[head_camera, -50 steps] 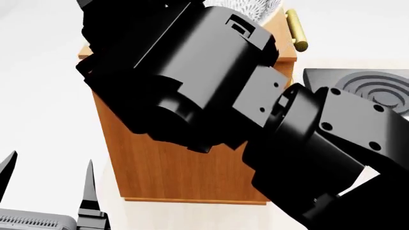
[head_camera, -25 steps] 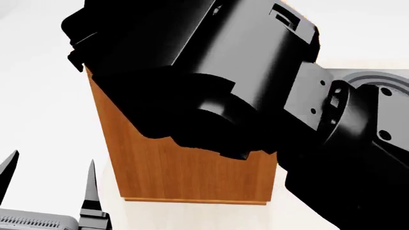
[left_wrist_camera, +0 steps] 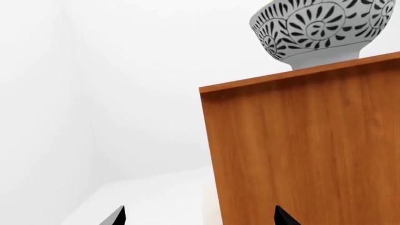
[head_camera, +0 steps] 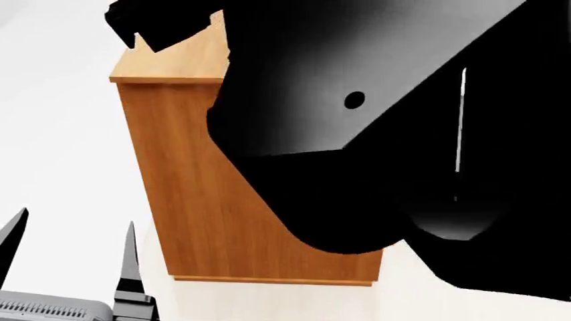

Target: Put the bowl on the top of the cabinet.

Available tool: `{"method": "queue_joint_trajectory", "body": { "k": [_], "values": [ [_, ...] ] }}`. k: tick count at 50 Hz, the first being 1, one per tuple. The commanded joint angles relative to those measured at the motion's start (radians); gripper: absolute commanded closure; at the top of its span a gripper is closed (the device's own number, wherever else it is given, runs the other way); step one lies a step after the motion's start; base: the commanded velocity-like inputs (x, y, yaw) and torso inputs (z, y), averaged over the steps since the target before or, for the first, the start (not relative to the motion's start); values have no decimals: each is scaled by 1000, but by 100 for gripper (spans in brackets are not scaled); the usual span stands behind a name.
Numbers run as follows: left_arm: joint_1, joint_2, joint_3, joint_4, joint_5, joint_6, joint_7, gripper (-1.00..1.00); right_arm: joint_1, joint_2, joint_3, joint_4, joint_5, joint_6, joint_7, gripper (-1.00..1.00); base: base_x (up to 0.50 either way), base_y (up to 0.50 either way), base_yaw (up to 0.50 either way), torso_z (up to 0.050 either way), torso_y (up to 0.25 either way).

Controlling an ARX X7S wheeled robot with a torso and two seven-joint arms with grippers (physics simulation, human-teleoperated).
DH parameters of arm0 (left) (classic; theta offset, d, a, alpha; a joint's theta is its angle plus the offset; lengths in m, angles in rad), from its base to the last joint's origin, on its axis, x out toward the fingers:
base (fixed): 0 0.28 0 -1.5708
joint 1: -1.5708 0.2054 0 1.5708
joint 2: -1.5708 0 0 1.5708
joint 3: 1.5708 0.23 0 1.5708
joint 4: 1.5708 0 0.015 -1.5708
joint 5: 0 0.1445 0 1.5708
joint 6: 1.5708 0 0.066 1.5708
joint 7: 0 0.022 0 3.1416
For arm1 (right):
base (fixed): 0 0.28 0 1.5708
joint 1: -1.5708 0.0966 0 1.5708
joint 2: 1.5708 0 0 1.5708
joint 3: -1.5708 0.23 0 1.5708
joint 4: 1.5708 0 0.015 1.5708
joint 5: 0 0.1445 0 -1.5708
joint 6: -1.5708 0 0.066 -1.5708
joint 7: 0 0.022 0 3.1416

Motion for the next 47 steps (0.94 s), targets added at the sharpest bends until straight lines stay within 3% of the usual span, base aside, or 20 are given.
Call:
{"method": "queue_joint_trajectory", "body": {
  "k": [1, 10, 17, 20, 22, 35, 47],
  "values": [
    [-4, -3, -1, 8, -3, -4, -2, -100, 3, 160, 60, -158, 104, 7, 133, -100, 0, 0, 0, 0, 0],
    [-4, 0, 2, -4, -1, 5, -4, -100, -86, 287, 83, -289, 100, -20, 184, -100, 0, 0, 0, 0, 0],
    [-10, 3, 7, -7, 0, 5, -3, -100, -274, 448, 125, -475, 39, -107, 194, -100, 0, 0, 0, 0, 0],
    [-10, 3, 9, -6, 1, 4, -4, -100, -288, 460, 128, -486, 33, -114, 190, -100, 0, 0, 0, 0, 0],
    [-8, 0, 9, 5, 2, -3, -8, -100, -420, 523, 133, -550, -60, -174, 163, -100, 0, 0, 0, 0, 0],
    [-7, -3, 10, 11, 2, -8, -13, -100, -731, 598, 101, -546, -331, -344, 52, -100, 0, 0, 0, 0, 0],
    [-4, -6, 8, 8, -1, 0, -14, -100, -915, 612, 55, -470, -503, -469, -17, -100, 0, 0, 0, 0, 0]
  ]
}}
